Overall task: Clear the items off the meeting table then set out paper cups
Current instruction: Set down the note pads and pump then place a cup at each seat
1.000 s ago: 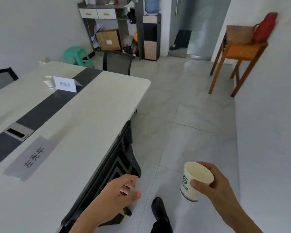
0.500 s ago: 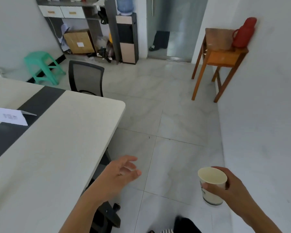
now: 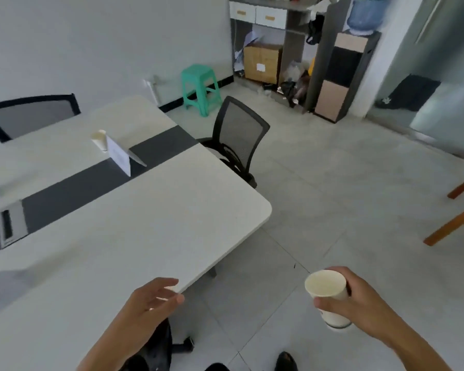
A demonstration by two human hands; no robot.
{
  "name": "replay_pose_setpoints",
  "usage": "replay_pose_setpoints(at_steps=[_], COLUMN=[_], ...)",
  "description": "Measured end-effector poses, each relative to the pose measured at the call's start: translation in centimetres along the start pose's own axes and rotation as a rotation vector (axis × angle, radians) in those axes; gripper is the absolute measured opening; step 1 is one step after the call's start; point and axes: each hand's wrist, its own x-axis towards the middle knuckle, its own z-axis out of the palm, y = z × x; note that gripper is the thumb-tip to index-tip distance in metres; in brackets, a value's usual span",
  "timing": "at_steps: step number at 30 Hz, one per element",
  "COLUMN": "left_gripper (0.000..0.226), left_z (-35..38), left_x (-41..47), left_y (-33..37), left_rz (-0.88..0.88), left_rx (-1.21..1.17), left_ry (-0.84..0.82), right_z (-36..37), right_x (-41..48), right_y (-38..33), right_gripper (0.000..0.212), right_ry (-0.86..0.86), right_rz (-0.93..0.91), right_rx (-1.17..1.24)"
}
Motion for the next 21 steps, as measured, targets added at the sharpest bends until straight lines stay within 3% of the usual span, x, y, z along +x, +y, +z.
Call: replay_pose_setpoints(at_steps=[5, 8, 11, 14, 16, 21], left_gripper=[0.046, 0.034, 0.045, 0.084, 0.093, 0.069], left_z=[-0.9, -2.2, -4.0, -6.6, -8.4, -13.1], left_x=[-1.4, -1.8, -1.8, -0.4, 1.3, 5.4], left_y=[-2.1, -4.7, -6.6, -8.4, -9.8, -11.4], left_rz=[-0.133, -0.215, -0.251, -0.266, -0.285, -0.327], left_rx=[-0.105, -0.186, -0.290, -0.395, -0.474, -0.693], left_ry=[0.155, 0.259, 0.347, 0.445, 0.519, 0.598], right_z=[0.7, 4.0, 8.7, 14.0, 17.6, 27.8], right_x=[8.3, 13.0, 16.9, 19.9, 21.5, 25.9], right_y=[-7.4, -11.9, -16.8, -22.2, -26.0, -34.5], right_gripper=[0.063, 0.079, 0.085, 0.086, 0.078, 0.065], right_ry=[-0.198, -0.320, -0.436, -0.536, -0.593, -0.675], right_rz=[-0.121, -0.193, -0.264, -0.325, -0.358, -0.443], right_rx=[-0.166, -0.236, -0.322, -0.377, -0.407, -0.531])
